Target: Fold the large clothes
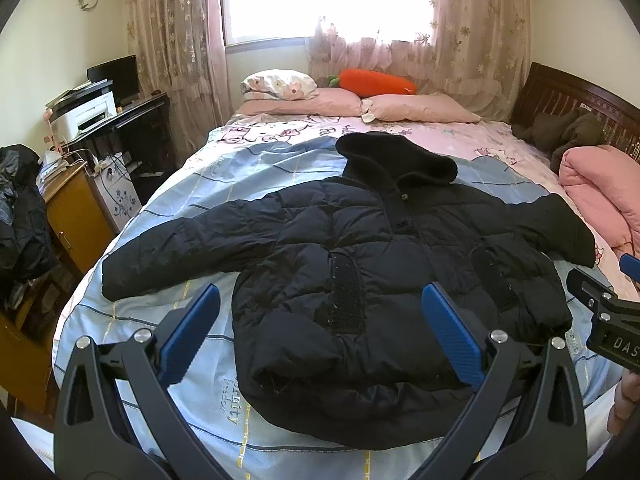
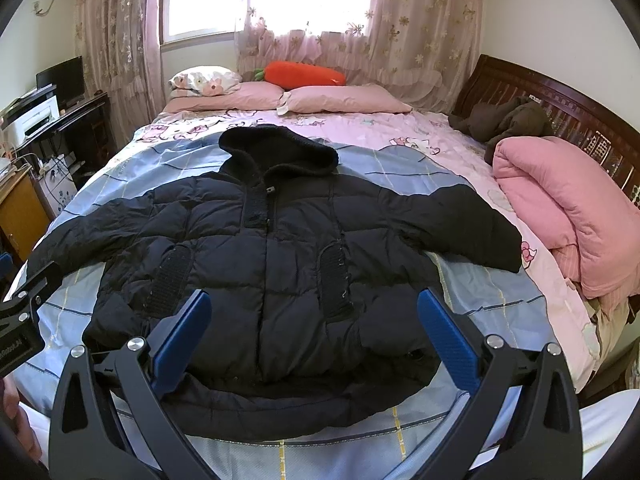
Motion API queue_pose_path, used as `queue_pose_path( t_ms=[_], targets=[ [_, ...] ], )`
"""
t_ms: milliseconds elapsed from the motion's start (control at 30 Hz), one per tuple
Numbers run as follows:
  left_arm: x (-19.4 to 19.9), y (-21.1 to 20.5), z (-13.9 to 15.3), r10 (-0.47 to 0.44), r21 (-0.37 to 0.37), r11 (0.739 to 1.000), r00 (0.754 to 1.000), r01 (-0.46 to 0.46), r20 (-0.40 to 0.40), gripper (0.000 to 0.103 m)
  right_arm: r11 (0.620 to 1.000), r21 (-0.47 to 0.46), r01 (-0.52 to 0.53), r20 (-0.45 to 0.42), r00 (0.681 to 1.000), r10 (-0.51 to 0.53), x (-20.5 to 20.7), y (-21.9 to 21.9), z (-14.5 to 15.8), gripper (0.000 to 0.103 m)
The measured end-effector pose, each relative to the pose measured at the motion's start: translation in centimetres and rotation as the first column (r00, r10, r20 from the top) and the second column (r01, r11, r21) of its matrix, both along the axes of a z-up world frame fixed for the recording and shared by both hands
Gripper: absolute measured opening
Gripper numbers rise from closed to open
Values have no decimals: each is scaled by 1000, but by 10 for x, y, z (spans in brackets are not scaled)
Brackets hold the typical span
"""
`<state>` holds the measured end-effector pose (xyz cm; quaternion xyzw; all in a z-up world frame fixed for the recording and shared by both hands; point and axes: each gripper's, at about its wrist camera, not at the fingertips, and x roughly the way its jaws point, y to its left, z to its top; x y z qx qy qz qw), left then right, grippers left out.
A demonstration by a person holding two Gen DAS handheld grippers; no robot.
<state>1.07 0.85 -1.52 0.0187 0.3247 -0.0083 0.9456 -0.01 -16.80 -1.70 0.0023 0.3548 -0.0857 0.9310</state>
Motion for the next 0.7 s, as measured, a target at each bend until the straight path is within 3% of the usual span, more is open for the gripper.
queue_pose_path(
  t_ms=[700],
  targets=[
    [0, -3, -8, -23, -9, 1000, 1000, 23, -14, 101, 1000, 16, 3, -15, 1000, -3, -1, -1, -9, 102]
  ],
)
